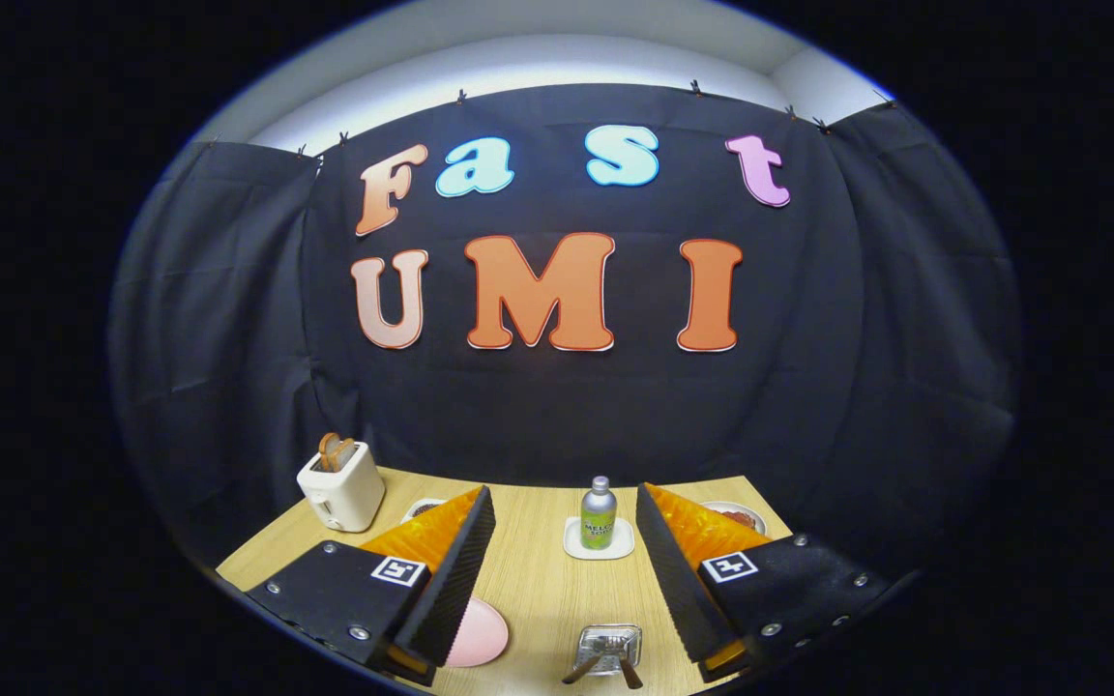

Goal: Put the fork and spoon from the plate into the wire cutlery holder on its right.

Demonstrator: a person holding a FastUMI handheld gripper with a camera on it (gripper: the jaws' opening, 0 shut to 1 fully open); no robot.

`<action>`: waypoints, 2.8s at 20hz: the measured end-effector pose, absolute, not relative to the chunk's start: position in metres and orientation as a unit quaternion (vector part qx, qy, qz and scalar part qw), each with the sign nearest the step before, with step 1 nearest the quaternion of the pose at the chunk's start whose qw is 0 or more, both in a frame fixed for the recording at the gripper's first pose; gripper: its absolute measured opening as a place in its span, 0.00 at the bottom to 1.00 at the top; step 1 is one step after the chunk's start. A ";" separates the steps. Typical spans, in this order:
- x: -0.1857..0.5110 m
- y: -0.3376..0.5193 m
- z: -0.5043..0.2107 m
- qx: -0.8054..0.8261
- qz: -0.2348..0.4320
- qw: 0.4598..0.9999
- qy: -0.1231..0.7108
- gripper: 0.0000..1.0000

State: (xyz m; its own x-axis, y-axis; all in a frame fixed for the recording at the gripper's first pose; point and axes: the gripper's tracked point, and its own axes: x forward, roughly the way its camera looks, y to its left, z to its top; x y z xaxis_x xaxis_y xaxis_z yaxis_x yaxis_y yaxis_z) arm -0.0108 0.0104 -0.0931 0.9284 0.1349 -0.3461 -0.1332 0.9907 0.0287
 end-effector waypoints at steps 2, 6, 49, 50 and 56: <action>-0.009 0.015 -0.089 0.003 0.071 0.982 0.172 0.88; -0.009 0.026 -0.083 0.005 0.078 0.983 0.169 0.89; 0.002 0.053 -0.025 0.008 0.078 0.995 0.066 0.97; 0.002 0.053 -0.027 0.008 0.078 0.995 0.066 0.97; -0.001 0.052 -0.039 0.009 0.076 0.994 0.082 0.97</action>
